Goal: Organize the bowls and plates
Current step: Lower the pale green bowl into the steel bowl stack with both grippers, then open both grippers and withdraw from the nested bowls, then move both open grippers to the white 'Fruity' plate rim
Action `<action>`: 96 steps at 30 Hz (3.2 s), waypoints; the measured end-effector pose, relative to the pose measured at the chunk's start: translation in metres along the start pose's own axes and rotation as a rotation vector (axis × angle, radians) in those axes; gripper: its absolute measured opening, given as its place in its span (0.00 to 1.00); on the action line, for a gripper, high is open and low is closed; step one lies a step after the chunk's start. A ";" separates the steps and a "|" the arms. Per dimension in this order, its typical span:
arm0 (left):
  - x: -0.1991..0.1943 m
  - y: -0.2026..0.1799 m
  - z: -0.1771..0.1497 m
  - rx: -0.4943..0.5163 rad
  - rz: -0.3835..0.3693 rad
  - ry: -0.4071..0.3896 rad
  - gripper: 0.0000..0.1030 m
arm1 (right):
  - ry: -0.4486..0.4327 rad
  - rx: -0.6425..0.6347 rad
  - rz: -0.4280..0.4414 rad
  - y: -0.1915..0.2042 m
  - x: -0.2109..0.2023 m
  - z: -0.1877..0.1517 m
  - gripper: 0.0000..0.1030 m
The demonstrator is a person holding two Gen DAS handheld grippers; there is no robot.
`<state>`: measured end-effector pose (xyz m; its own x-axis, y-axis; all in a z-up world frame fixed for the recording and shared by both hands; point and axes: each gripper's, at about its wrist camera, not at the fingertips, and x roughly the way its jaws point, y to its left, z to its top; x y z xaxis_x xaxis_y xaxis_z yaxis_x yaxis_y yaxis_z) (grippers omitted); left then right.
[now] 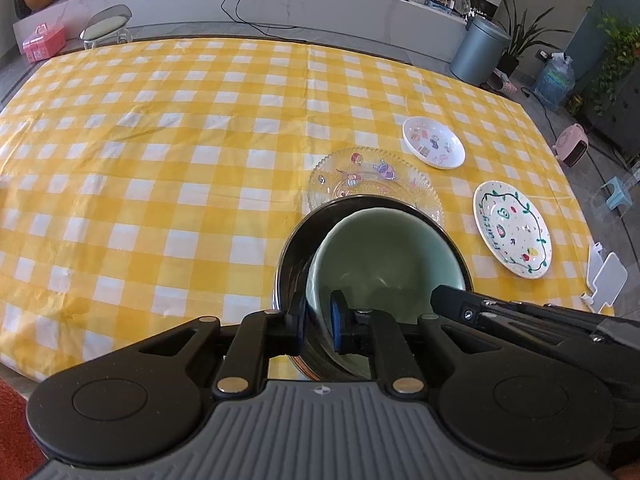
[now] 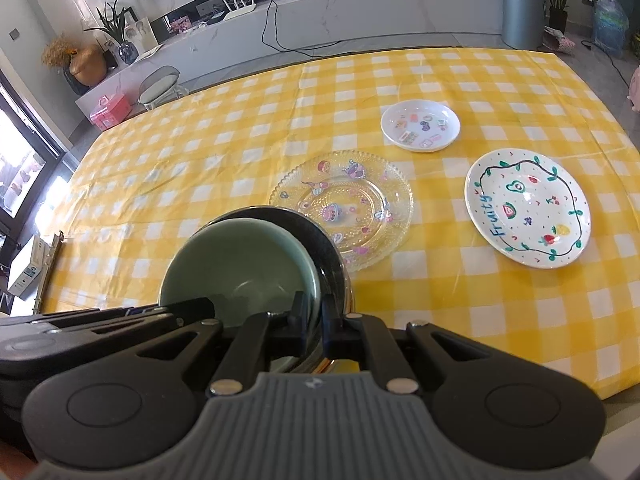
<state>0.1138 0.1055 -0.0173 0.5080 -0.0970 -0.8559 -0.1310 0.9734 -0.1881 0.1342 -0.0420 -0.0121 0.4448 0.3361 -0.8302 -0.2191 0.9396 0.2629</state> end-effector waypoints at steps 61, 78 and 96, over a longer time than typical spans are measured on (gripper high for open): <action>-0.043 -0.090 -0.003 0.136 -0.146 -0.178 0.69 | -0.204 0.124 -0.127 -0.105 -0.096 0.000 0.69; -0.004 -0.100 0.044 0.087 -0.185 -0.153 0.74 | -0.134 0.365 -0.009 -0.172 -0.048 0.037 0.79; 0.099 -0.157 0.063 0.031 -0.190 -0.026 0.68 | -0.162 0.375 -0.105 -0.260 0.012 0.055 0.60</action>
<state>0.2378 -0.0436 -0.0422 0.5428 -0.2745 -0.7938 -0.0045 0.9441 -0.3296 0.2445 -0.2789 -0.0637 0.5856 0.2150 -0.7815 0.1528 0.9176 0.3670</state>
